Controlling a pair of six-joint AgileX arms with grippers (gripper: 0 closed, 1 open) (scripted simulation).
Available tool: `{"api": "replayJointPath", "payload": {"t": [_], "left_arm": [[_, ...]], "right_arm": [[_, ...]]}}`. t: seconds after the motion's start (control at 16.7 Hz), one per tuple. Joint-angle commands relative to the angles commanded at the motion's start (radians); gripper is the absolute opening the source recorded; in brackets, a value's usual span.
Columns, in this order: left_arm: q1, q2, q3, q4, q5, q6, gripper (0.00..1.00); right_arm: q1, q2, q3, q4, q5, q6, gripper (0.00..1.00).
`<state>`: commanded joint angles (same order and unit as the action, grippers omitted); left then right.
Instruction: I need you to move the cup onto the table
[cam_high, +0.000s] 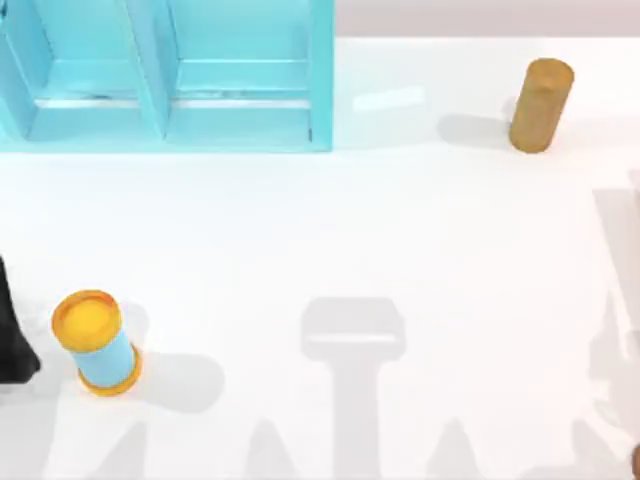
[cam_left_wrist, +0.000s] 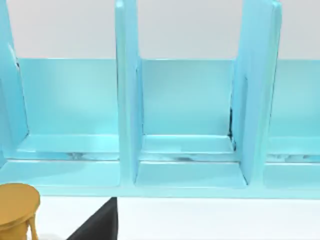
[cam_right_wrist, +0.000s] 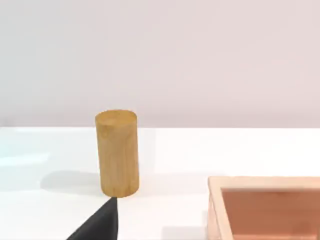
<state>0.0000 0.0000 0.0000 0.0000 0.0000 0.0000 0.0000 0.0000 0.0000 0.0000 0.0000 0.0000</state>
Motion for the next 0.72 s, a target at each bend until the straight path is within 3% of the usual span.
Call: {"api": "replayJointPath", "payload": {"t": [0.3, 0.72], "left_arm": [[0.000, 0.000, 0.000, 0.000, 0.000, 0.000, 1.00], [0.000, 0.000, 0.000, 0.000, 0.000, 0.000, 1.00]], "right_arm": [[-0.038, 0.066, 0.064, -0.065, 0.000, -0.062, 1.00], [-0.266, 0.570, 0.485, -0.489, -0.002, -0.438, 1.00]]}}
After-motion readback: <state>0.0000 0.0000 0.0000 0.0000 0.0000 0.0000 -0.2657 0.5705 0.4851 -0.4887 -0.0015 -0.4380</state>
